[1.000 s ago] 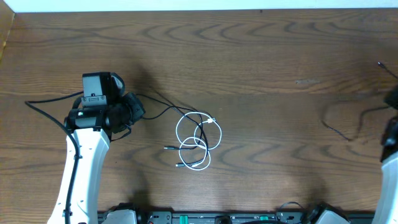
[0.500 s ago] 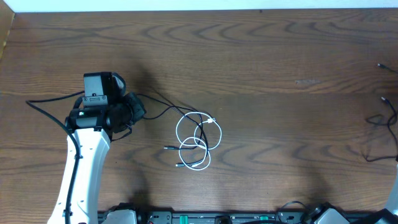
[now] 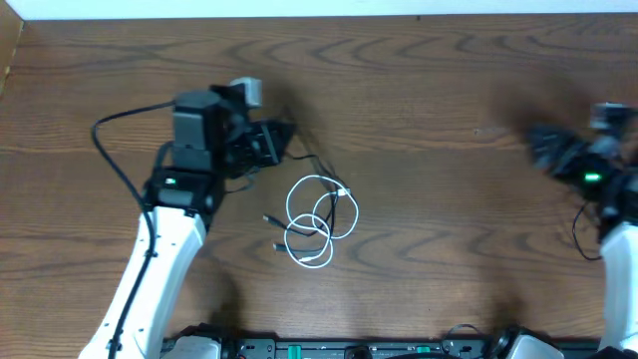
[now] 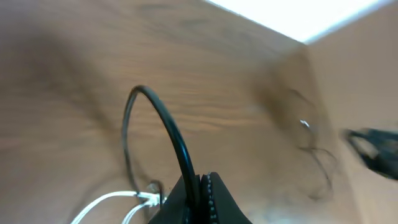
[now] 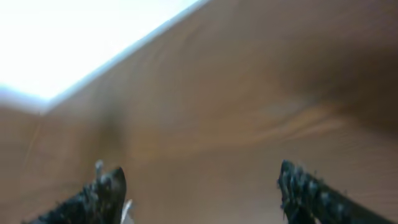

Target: Untangle cables

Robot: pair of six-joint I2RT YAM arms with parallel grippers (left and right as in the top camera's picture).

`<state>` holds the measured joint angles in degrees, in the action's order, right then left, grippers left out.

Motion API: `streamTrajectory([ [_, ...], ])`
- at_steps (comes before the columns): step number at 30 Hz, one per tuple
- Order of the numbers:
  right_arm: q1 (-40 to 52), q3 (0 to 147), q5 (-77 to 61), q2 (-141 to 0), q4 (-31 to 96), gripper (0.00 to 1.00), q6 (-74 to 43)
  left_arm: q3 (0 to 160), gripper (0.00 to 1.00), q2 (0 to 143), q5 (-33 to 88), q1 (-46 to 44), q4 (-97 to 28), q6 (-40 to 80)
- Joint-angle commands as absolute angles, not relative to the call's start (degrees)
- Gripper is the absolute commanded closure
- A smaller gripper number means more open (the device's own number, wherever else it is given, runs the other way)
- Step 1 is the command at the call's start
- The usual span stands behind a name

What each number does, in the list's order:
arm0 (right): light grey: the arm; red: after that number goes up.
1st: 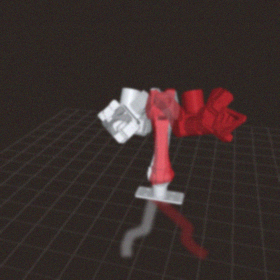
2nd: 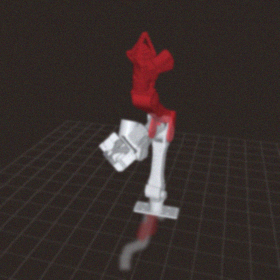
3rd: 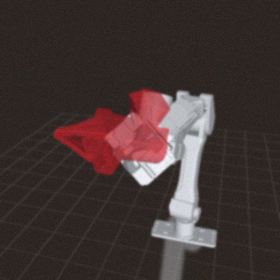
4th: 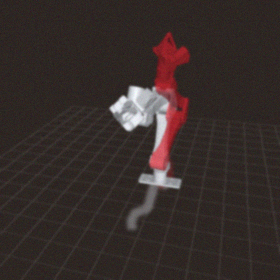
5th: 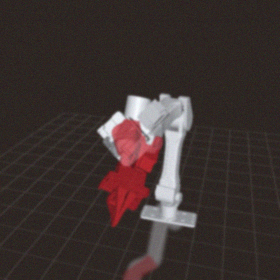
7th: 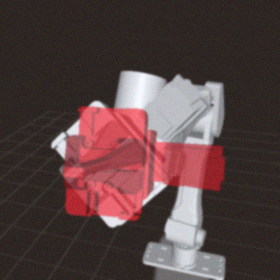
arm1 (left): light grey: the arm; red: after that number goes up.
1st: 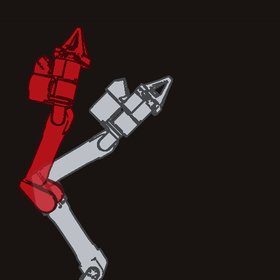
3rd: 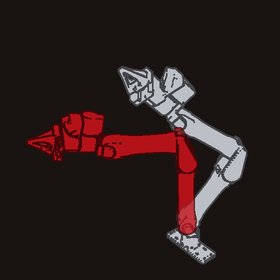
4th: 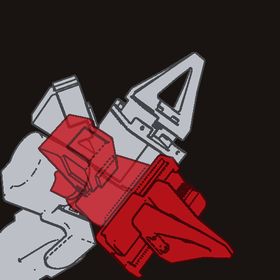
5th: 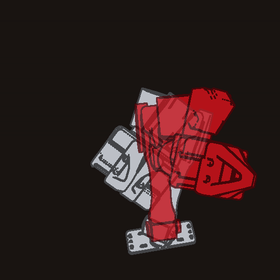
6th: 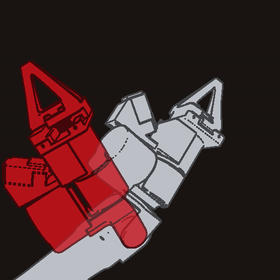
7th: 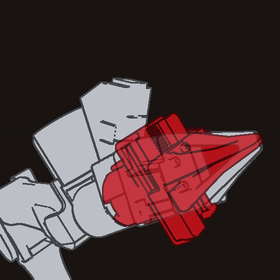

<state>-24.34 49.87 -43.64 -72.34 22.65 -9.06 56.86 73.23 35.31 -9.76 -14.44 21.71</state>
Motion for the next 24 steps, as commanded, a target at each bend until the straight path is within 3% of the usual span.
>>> streamTrajectory([
  [1, -15.6, 49.8, -49.0, -72.7, 26.3, 0.24, 5.7, 57.8, 0.93, 70.3, 39.3, -13.1, -12.0, 20.4],
  [5, -5.4, 49.8, -42.1, -72.9, 29.7, 0.22, 10.4, 60.7, 0.93, 69.0, 39.3, -14.6, -14.8, 21.8],
  [16, 16.5, 49.8, -23.5, -73.8, 30.0, 0.22, 9.4, 81.0, 0.92, 70.6, 22.8, -15.7, -47.5, 20.6],
  [24, 25.4, 49.8, -23.6, -78.8, 28.6, 0.2, 6.0, 82.0, 0.92, 70.4, 22.6, -20.4, -49.8, 17.8],
])
